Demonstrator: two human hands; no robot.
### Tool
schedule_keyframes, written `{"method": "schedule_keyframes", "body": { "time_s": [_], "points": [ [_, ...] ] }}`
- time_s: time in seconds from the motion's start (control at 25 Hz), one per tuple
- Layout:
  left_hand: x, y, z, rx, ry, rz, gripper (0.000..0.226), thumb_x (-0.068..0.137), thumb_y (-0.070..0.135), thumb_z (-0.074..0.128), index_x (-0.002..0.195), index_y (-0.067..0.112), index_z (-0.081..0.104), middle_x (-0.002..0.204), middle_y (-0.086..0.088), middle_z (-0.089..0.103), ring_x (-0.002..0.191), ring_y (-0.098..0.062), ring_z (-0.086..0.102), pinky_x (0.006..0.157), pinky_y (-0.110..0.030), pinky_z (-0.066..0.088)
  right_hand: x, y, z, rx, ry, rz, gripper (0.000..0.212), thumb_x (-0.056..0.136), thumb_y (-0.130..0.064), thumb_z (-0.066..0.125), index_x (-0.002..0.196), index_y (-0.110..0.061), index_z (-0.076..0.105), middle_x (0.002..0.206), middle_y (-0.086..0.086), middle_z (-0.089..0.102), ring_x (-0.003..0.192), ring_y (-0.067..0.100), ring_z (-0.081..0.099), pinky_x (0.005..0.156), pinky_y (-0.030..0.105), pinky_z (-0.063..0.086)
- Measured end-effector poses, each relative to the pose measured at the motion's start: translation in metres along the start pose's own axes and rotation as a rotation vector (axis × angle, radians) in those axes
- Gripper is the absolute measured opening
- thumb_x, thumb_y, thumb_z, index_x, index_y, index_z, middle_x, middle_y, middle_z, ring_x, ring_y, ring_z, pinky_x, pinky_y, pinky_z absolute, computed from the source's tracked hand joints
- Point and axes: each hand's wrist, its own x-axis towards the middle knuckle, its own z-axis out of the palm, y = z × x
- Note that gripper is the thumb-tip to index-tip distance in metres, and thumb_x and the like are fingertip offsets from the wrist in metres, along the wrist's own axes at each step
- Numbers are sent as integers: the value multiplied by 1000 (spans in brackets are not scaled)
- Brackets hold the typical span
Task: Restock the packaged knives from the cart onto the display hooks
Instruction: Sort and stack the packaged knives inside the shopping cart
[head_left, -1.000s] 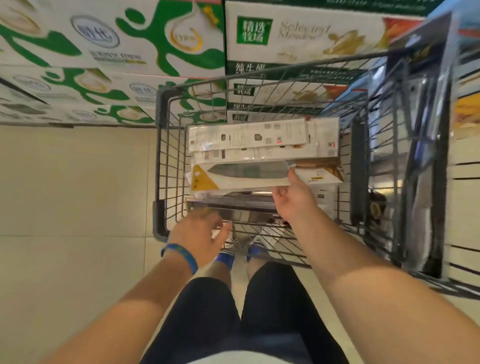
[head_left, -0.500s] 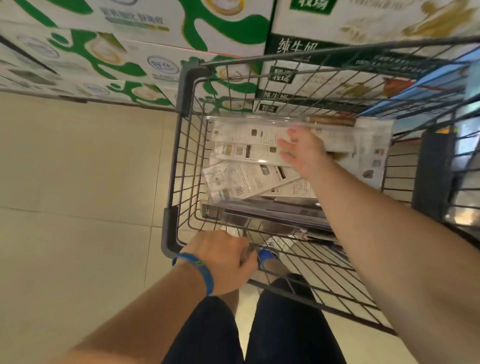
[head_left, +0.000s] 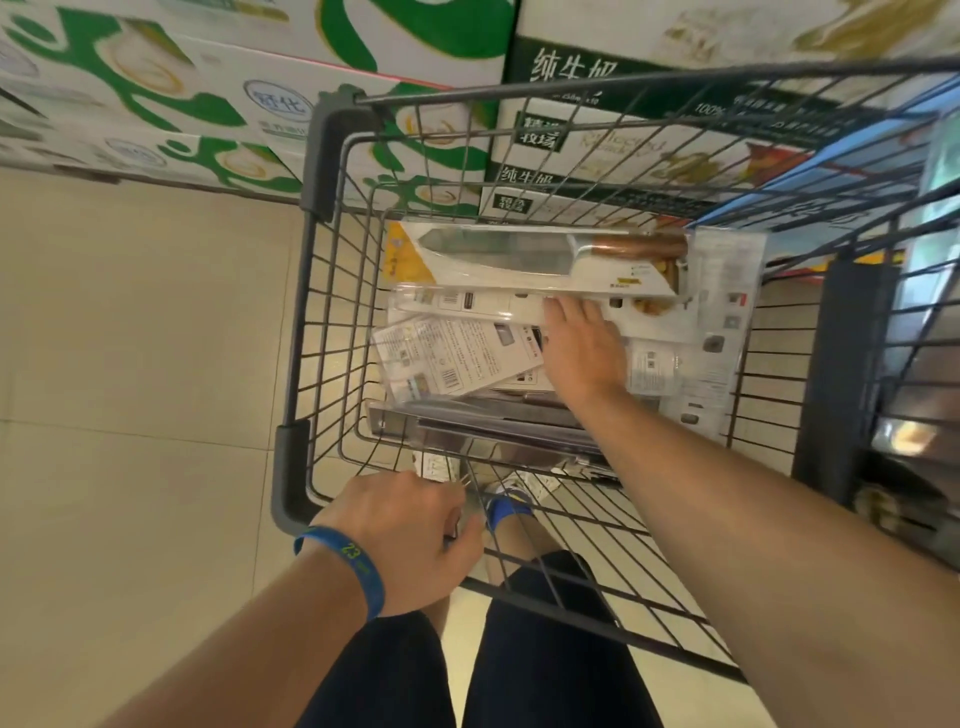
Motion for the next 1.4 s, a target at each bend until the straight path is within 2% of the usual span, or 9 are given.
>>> {"method": "schedule_keyframes", "body": {
  "time_s": [0.12,0.28,0.48,0.6,0.72,1.04,1.2,1.32,1.4],
  "points": [
    [0,-1,2,3,-2,5,45,76,66,6,65,32,33,60,11,46,55,-3,41,52,-27,30,18,9,-4,-76,-39,105,55,98,-9,52,151,-7,37,151,16,47,142,36,38,115,51,39],
    [3,-1,3,23,-2,2,45,75,66,6,65,32,34,58,10,46,54,-1,41,50,-26,28,25,20,-20,-131,-119,24,51,99,-13,57,148,-8,42,146,14,53,133,35,48,97,46,53],
    [2,0,-2,8,-40,-42,48,75,63,8,67,29,41,62,8,50,56,-9,45,53,-29,34,-11,7,-79,-76,36,-96,17,99,-23,58,112,-14,64,105,7,72,95,25,64,79,37,41],
    [4,5,-10,28,-86,-88,43,79,59,18,66,27,43,68,7,54,61,-14,48,58,-30,37,-53,1,-123,130,184,38,26,104,-36,52,94,-20,70,70,-5,56,69,17,51,70,33,30],
    [3,12,-19,-38,-132,-145,40,86,60,29,70,29,48,84,4,64,76,-20,56,64,-31,41,-101,5,-157,345,277,194,32,104,-42,52,93,-21,73,74,-5,63,67,16,52,66,30,33],
    [-21,57,-122,-1116,122,-191,83,61,87,52,119,30,65,119,8,68,111,-15,62,102,-43,48,-142,-7,-241,1227,313,499,38,103,-42,54,85,-12,69,81,2,68,78,17,62,70,32,45],
    [-19,91,-177,-1165,546,-178,42,78,68,64,67,28,60,63,19,61,60,2,57,63,-14,47,-149,-41,-279,1824,257,733,30,105,-44,51,101,-22,71,96,-8,77,96,14,73,75,27,57],
    [-26,90,-206,-926,760,-295,62,85,69,56,52,22,33,44,7,34,41,-10,37,45,-30,30,-161,-50,-297,1737,22,707,41,106,-52,42,127,-24,62,121,0,70,112,21,65,104,44,46],
    [-33,83,-219,-775,777,-303,63,86,72,51,58,18,37,51,1,40,49,-20,43,48,-33,32,-175,-38,-310,1456,190,567,41,106,-46,47,139,-23,55,128,0,64,118,22,62,107,44,46]
  ]
}}
